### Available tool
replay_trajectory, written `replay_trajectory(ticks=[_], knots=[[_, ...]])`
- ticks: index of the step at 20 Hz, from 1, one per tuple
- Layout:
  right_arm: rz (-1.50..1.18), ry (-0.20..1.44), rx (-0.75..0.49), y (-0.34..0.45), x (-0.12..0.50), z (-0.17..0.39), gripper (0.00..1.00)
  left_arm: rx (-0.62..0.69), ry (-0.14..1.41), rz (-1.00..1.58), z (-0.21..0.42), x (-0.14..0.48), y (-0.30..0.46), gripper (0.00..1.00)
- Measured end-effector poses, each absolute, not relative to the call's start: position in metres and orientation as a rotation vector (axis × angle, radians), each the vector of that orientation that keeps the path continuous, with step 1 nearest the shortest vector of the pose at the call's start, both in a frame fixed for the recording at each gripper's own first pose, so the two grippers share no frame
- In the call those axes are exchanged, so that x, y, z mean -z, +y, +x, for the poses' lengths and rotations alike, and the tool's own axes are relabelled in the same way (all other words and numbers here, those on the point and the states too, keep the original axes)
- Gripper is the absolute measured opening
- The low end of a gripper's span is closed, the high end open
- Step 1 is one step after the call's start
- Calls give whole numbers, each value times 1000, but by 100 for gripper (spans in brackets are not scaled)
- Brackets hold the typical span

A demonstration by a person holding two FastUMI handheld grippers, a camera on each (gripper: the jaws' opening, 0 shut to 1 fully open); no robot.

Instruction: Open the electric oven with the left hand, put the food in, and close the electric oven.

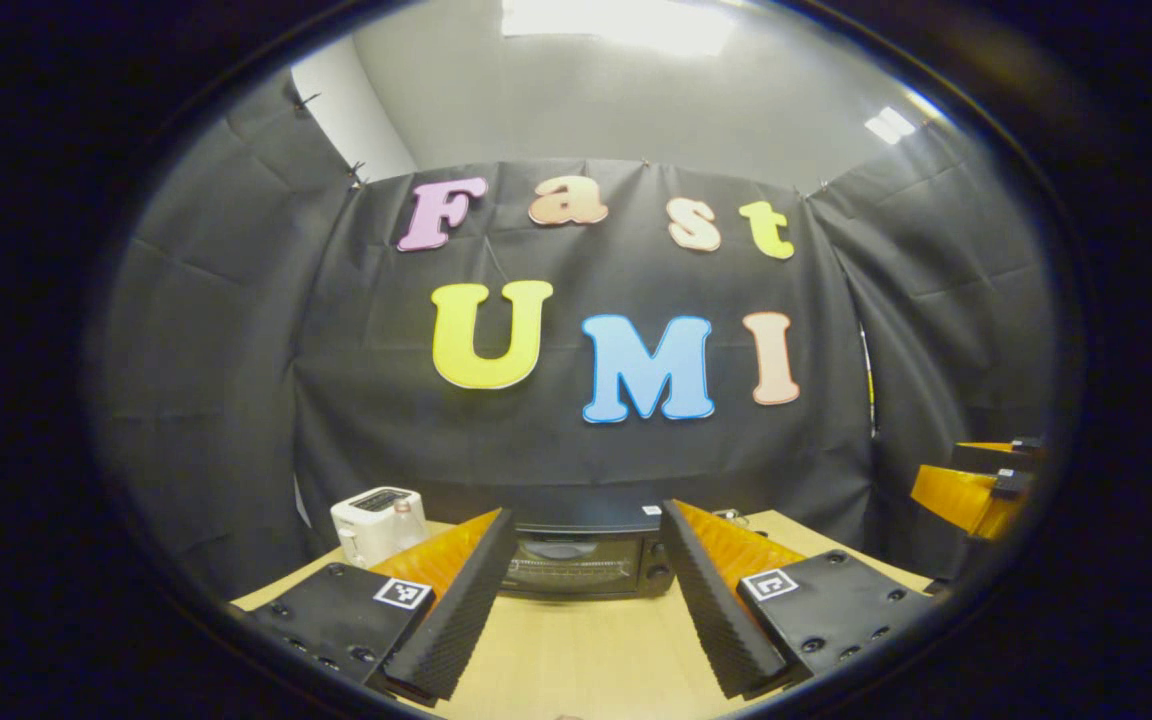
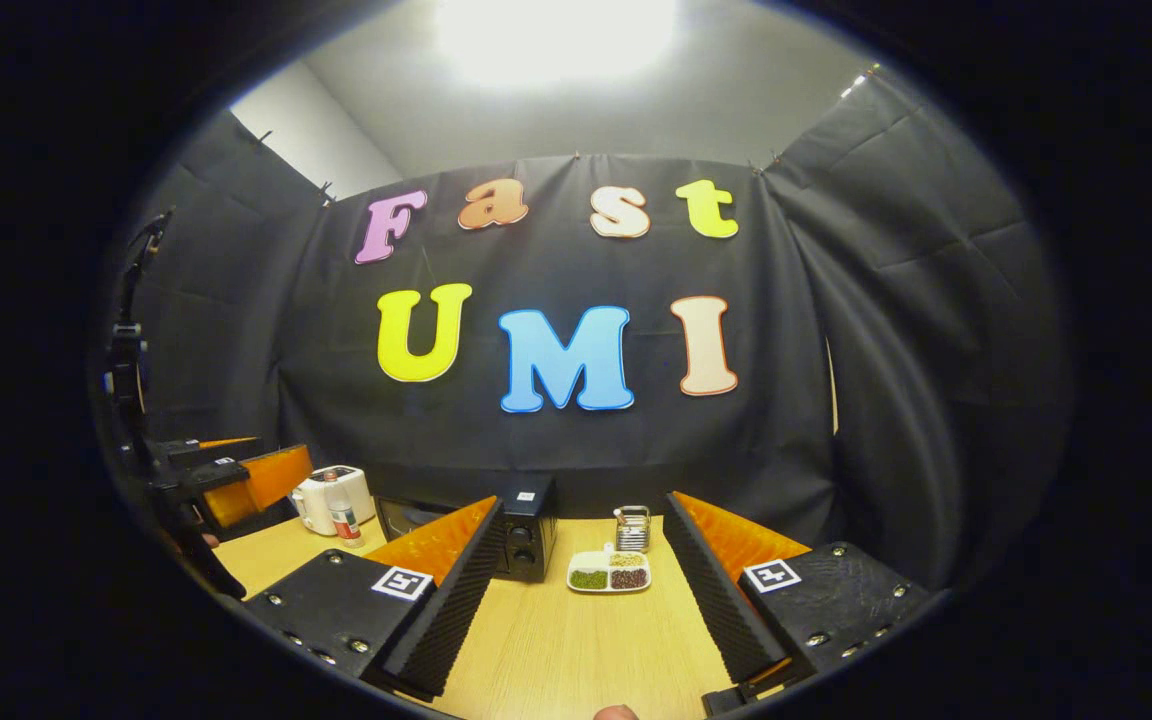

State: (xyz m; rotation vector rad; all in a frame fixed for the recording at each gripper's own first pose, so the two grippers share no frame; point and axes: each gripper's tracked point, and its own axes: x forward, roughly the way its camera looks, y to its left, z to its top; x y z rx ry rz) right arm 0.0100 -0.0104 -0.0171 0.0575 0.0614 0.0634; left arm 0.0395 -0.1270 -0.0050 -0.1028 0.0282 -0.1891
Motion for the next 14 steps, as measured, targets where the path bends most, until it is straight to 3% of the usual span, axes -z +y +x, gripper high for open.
replay_trajectory(ticks=[8, 10, 11, 14], knots=[[130, 54, -90, 14, -3, -22, 98, 168, -13, -81, -17, -18, -86, 100], [155, 34, -102, 22, -15, -26, 98, 147, -28, -88, -23, -24, -73, 90], [153, 24, -96, 21, -18, -26, 98, 137, -33, -92, -25, -26, -67, 100], [159, -6, -73, 21, -28, -25, 98, 121, -31, -93, -27, -27, -54, 100]])
